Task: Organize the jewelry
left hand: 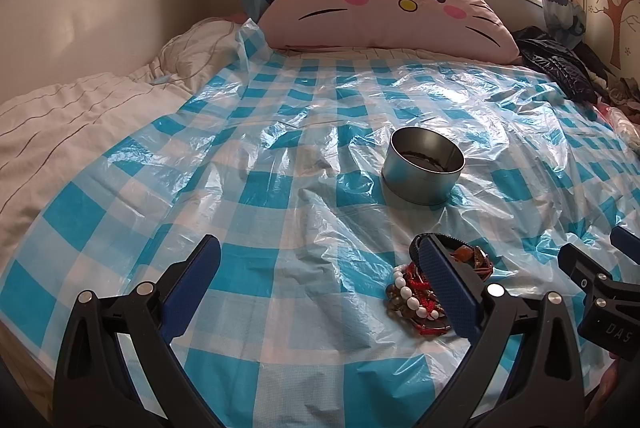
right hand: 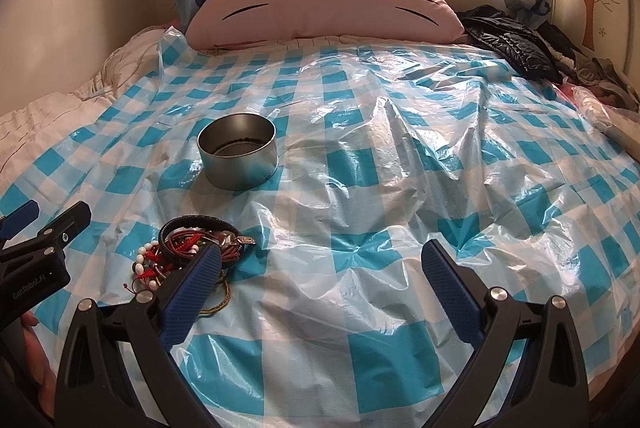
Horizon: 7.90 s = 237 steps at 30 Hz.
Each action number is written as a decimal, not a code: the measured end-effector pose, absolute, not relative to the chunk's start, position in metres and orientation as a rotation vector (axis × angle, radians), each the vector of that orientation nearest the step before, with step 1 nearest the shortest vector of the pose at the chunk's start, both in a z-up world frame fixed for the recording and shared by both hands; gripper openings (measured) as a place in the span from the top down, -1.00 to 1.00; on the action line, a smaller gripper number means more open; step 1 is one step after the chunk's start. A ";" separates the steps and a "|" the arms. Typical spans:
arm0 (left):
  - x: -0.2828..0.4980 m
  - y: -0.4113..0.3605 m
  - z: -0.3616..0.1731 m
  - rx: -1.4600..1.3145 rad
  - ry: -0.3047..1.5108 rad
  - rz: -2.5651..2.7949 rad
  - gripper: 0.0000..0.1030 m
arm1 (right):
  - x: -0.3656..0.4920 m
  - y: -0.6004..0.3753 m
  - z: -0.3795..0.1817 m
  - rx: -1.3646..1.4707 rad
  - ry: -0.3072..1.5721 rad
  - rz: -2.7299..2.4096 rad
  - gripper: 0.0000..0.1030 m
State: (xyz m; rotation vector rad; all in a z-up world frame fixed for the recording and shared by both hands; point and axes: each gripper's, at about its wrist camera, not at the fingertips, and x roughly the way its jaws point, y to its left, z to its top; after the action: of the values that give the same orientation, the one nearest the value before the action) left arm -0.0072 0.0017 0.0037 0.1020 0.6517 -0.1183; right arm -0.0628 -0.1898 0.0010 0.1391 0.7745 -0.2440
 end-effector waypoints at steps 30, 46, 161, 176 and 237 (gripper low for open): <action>-0.005 0.008 0.003 0.086 0.669 -0.119 -0.86 | -0.060 -0.193 -0.001 0.185 0.766 -0.229 -0.86; 0.009 0.018 -0.001 -0.032 0.722 -0.231 -0.86 | -0.039 -0.204 -0.008 0.216 0.773 -0.200 -0.86; 0.139 -0.054 -0.020 -0.292 0.794 -0.433 0.79 | 0.078 -0.203 -0.003 0.293 0.652 0.104 0.68; 0.117 -0.001 -0.023 -0.266 0.794 -0.241 0.06 | 0.097 -0.180 -0.021 0.226 0.703 0.072 -0.08; 0.053 0.015 -0.055 -0.276 0.978 -0.423 0.76 | -0.007 -0.160 -0.043 0.317 0.884 0.193 -0.55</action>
State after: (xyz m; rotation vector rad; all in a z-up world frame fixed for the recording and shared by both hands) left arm 0.0527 0.0151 -0.0549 -0.2763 0.9783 -0.4226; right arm -0.0067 -0.1603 -0.0431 0.3169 0.8839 0.1929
